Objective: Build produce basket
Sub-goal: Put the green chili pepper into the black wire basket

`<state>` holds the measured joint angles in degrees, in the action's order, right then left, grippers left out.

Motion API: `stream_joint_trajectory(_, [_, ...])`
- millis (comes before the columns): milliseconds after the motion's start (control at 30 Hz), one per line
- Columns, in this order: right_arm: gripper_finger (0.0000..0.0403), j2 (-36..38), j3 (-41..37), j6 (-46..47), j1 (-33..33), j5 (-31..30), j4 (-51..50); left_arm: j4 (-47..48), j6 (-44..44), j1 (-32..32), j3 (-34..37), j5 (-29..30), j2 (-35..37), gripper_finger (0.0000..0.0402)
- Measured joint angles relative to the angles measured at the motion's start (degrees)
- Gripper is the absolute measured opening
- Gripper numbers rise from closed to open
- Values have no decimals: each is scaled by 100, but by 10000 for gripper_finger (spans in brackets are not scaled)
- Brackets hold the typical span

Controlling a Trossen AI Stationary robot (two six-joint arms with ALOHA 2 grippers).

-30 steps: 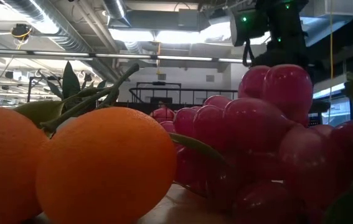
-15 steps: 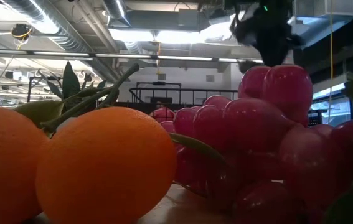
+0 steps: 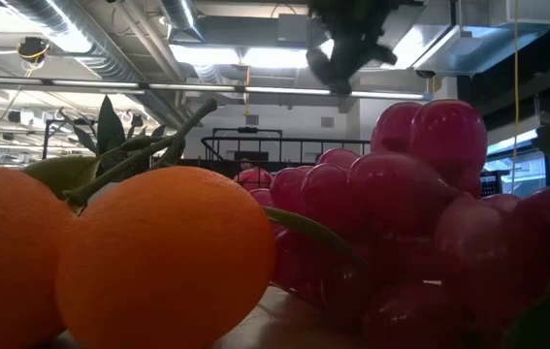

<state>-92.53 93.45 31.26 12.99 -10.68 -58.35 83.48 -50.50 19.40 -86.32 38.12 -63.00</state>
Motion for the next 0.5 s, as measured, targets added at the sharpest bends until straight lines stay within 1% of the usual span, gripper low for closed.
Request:
stream_joint_trajectory(200, [39,-678,-11,-440,231,283,-22,-2,-33,0,0,27,0,90])
stream_joint_trajectory(500, [39,-1556,-13,-946,390,337,-151,-16,-43,0,0,24,0,90])
